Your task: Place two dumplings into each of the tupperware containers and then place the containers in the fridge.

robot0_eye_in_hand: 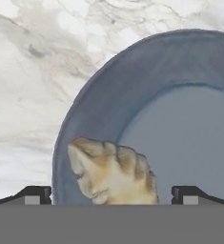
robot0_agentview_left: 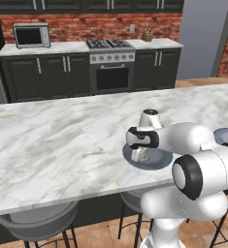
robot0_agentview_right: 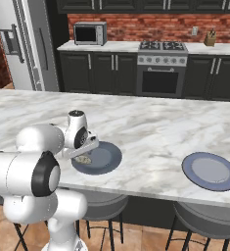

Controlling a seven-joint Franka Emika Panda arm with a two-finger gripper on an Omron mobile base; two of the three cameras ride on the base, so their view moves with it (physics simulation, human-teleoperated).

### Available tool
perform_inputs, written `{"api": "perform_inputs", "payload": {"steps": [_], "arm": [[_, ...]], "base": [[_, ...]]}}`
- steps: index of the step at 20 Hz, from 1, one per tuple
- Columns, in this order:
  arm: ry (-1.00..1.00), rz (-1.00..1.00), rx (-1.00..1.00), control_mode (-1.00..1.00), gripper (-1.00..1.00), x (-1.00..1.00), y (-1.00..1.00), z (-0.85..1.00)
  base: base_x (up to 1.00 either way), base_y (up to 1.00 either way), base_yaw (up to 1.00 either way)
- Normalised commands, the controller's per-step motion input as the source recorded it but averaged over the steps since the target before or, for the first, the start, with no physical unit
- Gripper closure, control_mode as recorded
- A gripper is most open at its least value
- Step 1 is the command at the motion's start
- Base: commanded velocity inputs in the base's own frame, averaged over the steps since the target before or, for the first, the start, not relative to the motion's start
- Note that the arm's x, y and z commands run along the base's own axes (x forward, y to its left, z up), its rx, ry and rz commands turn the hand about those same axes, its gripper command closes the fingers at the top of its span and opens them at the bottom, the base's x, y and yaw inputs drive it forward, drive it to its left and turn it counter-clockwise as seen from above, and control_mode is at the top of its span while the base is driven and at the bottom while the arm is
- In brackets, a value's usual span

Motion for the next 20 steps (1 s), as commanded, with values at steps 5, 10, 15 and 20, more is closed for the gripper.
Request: {"api": "perform_inputs", "payload": {"steps": [5, 10, 15, 20], "arm": [[0.14, 0.16, 0.0, -1.0, -1.0, 0.22, 0.0, -0.23], [0.06, 0.1, 0.0, -1.0, -1.0, 0.08, 0.0, -0.26], [0.0, 0.0, 0.0, -1.0, 1.0, -0.05, 0.0, -0.53], [0.0, 0.0, 0.0, -1.0, 1.0, -0.01, 0.0, -0.09]], "base": [[0.0, 0.0, 0.0], [0.0, 0.0, 0.0], [0.0, 0.0, 0.0], [0.0, 0.0, 0.0]]}}
